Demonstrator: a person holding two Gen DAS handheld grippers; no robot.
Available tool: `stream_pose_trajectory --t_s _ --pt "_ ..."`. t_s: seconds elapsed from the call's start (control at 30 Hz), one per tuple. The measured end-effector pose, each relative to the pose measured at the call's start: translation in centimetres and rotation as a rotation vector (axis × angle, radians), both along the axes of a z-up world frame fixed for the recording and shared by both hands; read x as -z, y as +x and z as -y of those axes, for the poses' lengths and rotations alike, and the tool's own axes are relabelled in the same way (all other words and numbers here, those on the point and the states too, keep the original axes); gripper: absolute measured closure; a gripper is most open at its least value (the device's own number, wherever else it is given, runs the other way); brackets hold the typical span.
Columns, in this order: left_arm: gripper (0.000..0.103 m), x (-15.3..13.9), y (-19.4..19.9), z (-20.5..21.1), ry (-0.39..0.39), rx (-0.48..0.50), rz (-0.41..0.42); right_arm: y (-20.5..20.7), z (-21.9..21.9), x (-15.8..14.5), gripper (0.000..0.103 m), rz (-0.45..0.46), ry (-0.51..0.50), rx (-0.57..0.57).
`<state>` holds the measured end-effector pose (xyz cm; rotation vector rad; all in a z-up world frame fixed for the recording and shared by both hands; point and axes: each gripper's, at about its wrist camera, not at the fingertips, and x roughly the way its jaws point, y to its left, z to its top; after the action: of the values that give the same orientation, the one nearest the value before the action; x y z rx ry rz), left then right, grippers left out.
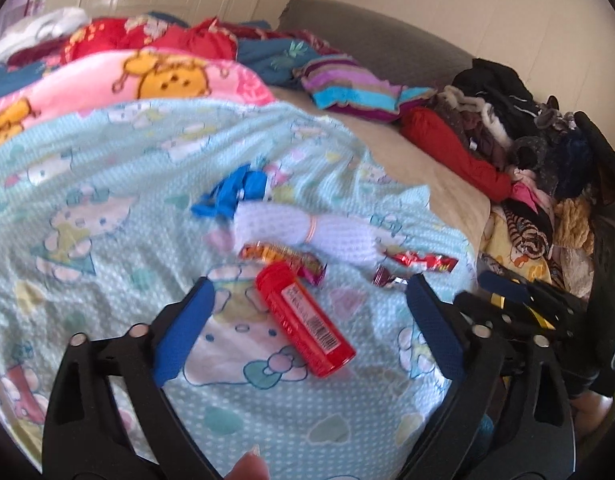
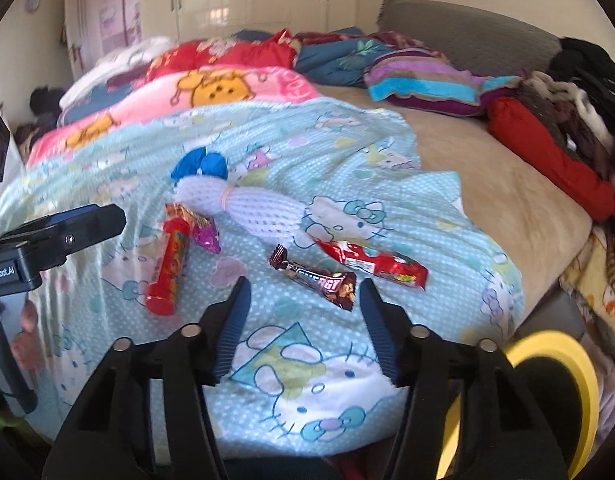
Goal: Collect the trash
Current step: 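Grasp the red cylindrical container with the left tool while the right grasps the chocolate bar, then carry the red container over the bin with the left tool while the right carries the chocolate bar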
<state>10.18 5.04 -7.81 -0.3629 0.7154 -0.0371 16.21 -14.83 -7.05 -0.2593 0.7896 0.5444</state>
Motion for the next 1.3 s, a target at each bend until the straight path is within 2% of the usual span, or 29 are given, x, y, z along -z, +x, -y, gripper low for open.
stream_pose_trajectory --t_s 0.03,0.13,0.27,0.53,0.6,0.73,0.8,0.97,1.0,1.07,1.13,1.3 --pt "0.020 0.5 0.1 -0.1 -0.010 0.001 -0.015 0.4 -0.4 0.4 0.054 -0.008 -0.015 -0.007" --pt "0.035 1.7 0.4 -0.2 -0.045 0.009 -0.055 1.4 -1.3 1.3 0.055 -0.025 -0.047 -0.032" --pt "0.042 3.1 0.8 -0.4 -0.097 0.020 -0.099 2.7 -2.5 2.5 0.058 -0.028 -0.121 -0.067" --pt "0.044 4.9 1.7 -0.3 -0.179 0.029 -0.165 5.1 -4.0 5.4 0.058 -0.076 -0.226 -0.110" --pt "0.044 5.2 2.0 -0.2 -0.198 0.028 -0.178 5.4 -4.3 6.3 0.061 -0.085 -0.245 -0.114" --pt "0.045 5.5 2.4 0.1 -0.199 0.027 -0.187 6.1 -3.3 6.8 0.078 -0.160 -0.145 -0.082" --pt "0.046 5.7 2.7 0.3 -0.194 0.024 -0.192 6.2 -2.7 6.8 0.081 -0.181 -0.095 -0.063" --pt "0.054 6.1 2.7 0.6 -0.160 0.026 -0.206 5.0 -1.0 5.9 0.086 -0.215 0.042 -0.024" --pt "0.056 6.1 2.7 0.6 -0.161 0.030 -0.208 4.6 -0.9 5.6 0.086 -0.217 0.053 -0.020" --pt "0.065 6.2 2.7 0.6 -0.176 0.044 -0.212 3.9 -0.6 5.2 0.087 -0.222 0.080 -0.004" --pt "0.066 6.2 2.6 0.8 -0.173 0.060 -0.217 3.1 -0.3 4.9 0.088 -0.241 0.124 -0.004" --pt "0.069 5.9 1.8 0.5 -0.185 0.073 -0.211 0.8 -0.5 4.5 0.088 -0.213 0.118 -0.013"
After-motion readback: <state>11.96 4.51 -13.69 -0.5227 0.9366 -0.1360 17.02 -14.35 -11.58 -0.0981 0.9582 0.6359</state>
